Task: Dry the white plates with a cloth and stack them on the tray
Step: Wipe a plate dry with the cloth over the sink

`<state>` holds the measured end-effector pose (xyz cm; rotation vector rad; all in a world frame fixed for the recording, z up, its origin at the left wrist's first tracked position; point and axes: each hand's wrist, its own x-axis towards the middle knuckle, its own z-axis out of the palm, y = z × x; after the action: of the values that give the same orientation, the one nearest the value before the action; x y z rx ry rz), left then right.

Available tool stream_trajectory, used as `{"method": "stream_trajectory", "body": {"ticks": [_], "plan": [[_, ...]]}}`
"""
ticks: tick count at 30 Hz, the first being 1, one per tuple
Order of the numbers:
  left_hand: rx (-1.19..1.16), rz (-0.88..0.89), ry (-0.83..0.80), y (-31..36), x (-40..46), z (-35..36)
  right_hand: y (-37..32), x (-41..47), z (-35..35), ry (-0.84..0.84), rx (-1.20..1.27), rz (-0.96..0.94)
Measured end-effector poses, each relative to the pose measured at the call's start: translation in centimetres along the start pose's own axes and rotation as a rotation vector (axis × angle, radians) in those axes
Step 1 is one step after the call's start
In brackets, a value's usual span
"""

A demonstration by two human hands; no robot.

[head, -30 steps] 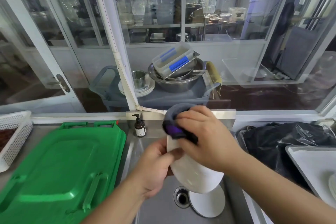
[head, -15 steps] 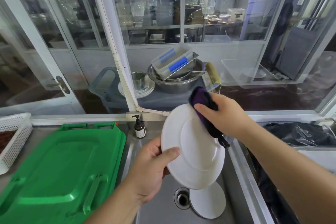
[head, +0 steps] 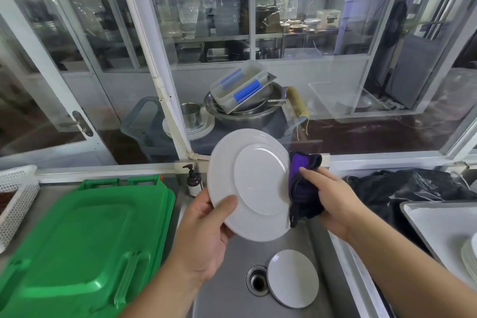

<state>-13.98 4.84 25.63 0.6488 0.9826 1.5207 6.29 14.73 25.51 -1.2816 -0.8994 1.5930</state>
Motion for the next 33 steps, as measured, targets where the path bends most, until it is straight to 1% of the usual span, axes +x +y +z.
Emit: {"method": "stream_trajectory", "body": {"ticks": [4,7,11,15,20,26,29,33], "plan": [[-0.044,-0.015,-0.023,-0.1,-0.4,0.1,0.3,-0.1,-0.5,-0.078,0.129,-0.001],[-0.053,-0.058,-0.045,-0.1,-0.6,0.3,0.4,0.2,-0.8,-0.125,0.201,-0.012],[-0.003,-0.128,-0.07,1.4,0.2,-0.3,-0.8,0.6,-1.4,-0.13,0.186,-0.093],[-0.028,-0.255,-0.068,2.7,1.2,-0.7,-1.9,0.7,-1.8,-0.17,0.171,-0.127],[-0.092,-0.206,-0.092,2.5,0.9,0.2,-1.3,0.6,-1.6,-0.104,0.224,-0.116],[-0.185,-0.062,-0.023,0.5,0.1,1.9,1.4,-0.8,-0.3,-0.082,0.393,-0.054],[-0.259,-0.06,0.012,-0.9,-0.4,2.6,2.5,-1.4,0.3,-0.068,0.474,-0.047],[-0.252,-0.108,0.008,-1.5,-0.8,2.5,2.2,-1.3,-0.4,-0.057,0.442,-0.057]]}}
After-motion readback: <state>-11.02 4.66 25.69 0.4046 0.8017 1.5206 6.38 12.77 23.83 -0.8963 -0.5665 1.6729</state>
